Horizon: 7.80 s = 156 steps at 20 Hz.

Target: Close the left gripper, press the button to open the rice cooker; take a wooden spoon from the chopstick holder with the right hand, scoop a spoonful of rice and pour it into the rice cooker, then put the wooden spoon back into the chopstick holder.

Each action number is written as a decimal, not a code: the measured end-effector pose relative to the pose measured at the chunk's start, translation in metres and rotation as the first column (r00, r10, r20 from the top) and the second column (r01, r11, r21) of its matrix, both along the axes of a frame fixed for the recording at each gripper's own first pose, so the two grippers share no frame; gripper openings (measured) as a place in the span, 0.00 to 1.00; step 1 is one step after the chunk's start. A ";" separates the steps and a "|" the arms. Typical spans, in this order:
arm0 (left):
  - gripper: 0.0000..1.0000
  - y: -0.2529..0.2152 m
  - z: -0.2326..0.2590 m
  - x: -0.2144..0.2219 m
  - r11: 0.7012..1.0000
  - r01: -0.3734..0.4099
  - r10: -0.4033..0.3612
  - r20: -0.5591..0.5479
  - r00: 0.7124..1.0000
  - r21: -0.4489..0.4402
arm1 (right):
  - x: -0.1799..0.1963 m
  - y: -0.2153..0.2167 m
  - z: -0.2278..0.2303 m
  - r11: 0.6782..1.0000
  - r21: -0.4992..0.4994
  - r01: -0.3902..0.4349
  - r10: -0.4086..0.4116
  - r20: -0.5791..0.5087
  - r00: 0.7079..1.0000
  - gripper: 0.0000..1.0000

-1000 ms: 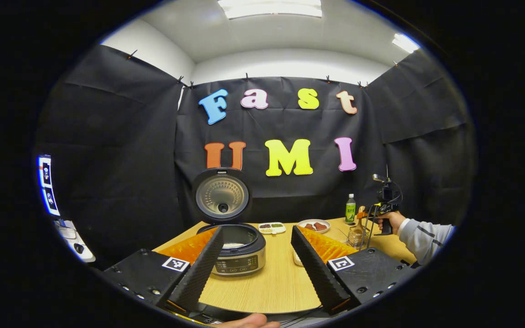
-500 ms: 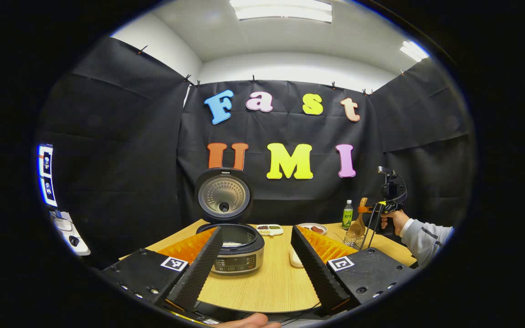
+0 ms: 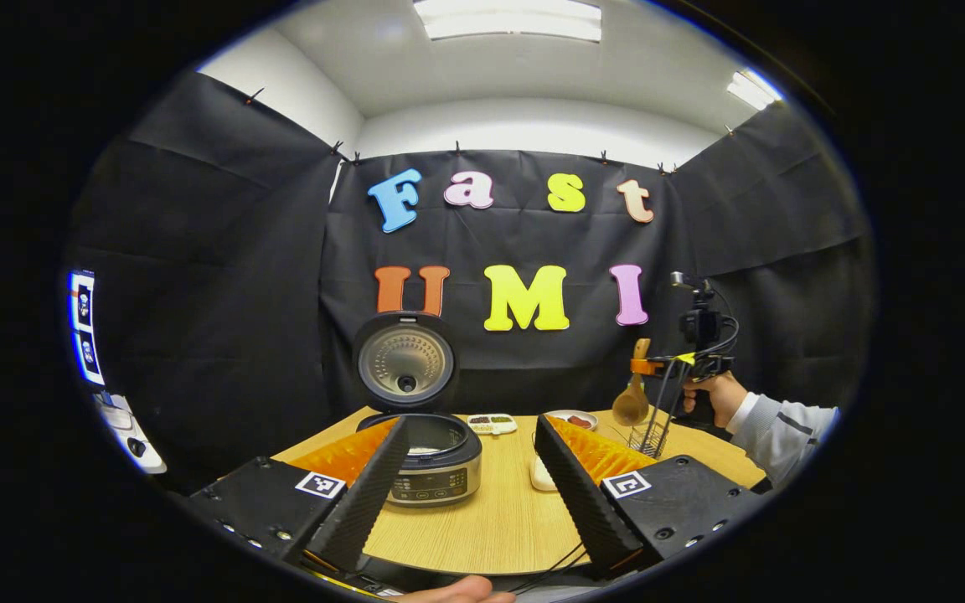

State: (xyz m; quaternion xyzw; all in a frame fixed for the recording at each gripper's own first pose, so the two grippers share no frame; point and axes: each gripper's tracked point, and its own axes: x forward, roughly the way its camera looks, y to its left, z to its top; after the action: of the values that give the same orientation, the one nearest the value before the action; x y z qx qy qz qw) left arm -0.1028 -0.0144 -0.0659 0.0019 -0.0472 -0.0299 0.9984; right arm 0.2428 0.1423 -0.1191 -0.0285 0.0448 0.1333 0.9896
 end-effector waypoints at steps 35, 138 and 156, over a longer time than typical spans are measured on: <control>0.95 0.057 -0.050 0.006 0.997 -0.077 0.077 -0.114 0.991 0.007 | 0.036 0.081 -0.144 0.819 0.574 0.021 0.238 -0.371 0.898 0.12; 0.94 0.106 -0.048 -0.030 0.990 -0.139 0.134 -0.143 0.981 -0.021 | -0.086 0.351 0.031 0.930 -0.238 -0.280 0.313 0.113 0.943 0.12; 0.93 0.044 -0.041 -0.025 0.996 -0.074 0.079 -0.117 0.990 0.052 | -0.013 0.087 0.071 0.992 -0.110 0.058 -0.042 0.147 0.988 0.14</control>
State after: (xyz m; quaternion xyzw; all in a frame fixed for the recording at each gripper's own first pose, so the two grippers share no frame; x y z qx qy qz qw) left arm -0.1275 0.0292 -0.1065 0.0258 0.0132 0.0072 0.9996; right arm 0.2298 0.2290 -0.0481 -0.0934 -0.0185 0.1033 0.9901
